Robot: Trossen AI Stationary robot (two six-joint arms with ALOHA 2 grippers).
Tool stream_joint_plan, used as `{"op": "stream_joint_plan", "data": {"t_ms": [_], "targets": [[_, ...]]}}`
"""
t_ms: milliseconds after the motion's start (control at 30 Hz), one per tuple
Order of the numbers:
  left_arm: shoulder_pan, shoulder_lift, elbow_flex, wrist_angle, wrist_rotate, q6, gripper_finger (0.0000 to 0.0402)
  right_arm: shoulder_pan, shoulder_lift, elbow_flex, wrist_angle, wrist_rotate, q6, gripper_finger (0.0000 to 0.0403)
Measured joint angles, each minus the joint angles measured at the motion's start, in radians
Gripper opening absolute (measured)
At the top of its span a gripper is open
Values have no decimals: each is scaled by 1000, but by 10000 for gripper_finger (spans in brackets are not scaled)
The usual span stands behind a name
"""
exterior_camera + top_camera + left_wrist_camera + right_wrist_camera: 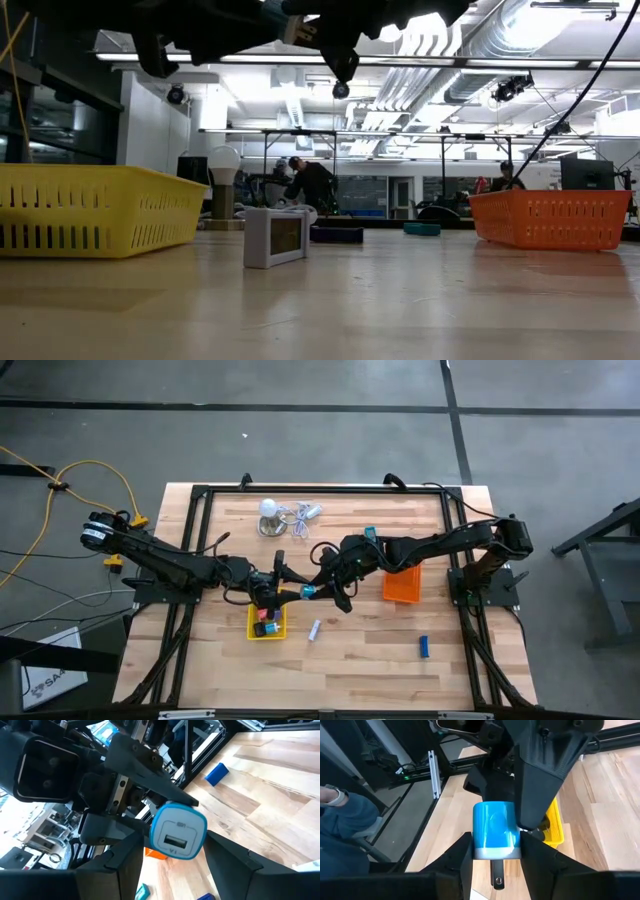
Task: Pick & Place Office items
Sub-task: Put the blue charger adapter into the yellow bin
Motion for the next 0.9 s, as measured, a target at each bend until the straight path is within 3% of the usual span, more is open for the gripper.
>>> {"op": "stream_joint_plan", "data": {"t_ms": [167,500,900], "targets": [[0,0,0,0,-1,0,190,0,0,0,0,-1,0,120],[0,0,0,-3,-1,0,141,0,0,0,-3,0,0,119],[0,0,0,1,-4,-15,169,0,0,0,-3,3,3,120]]}}
